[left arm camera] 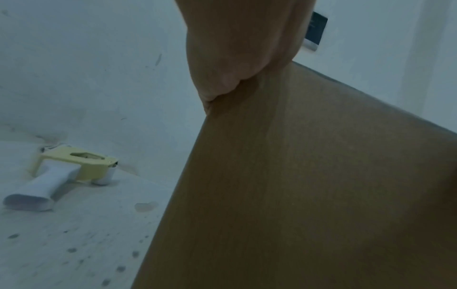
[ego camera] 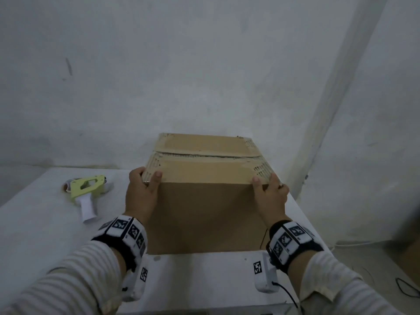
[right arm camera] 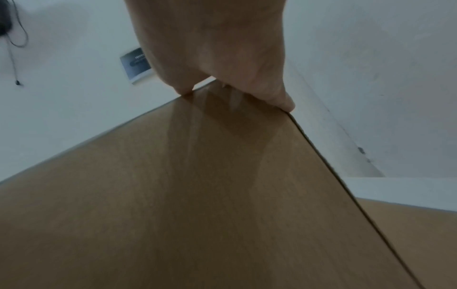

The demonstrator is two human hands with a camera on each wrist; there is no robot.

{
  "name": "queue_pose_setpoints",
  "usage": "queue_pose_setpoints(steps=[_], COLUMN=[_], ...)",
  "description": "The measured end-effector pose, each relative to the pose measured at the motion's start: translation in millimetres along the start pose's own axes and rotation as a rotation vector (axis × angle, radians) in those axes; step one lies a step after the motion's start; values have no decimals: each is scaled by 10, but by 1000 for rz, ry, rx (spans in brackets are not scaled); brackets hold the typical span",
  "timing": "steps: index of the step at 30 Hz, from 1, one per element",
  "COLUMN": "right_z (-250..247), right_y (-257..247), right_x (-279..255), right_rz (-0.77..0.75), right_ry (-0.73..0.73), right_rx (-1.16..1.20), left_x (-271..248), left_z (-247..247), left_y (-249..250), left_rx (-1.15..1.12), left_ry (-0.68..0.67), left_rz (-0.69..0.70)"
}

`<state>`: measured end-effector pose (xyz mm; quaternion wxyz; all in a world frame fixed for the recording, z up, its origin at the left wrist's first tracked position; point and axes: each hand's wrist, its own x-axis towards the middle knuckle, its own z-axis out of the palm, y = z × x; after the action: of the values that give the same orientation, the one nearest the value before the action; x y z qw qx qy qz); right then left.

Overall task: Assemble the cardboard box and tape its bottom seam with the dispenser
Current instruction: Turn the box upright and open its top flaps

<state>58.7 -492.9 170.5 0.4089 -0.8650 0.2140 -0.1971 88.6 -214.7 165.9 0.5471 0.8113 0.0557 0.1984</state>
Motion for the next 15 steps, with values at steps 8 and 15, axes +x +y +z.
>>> queue_pose_setpoints(steps=[8, 15], right_z=[-365, -429], right_y=[-558, -688], right_x=[197, 379], right_rz=[-105, -203], right_ry=[17, -107], right_rx=[-14, -229], left_x=[518, 812], left_z=[-165, -188], left_y=[581, 800], left_rx=[83, 223], left_ry=[76, 16], left_rz=[-50, 35])
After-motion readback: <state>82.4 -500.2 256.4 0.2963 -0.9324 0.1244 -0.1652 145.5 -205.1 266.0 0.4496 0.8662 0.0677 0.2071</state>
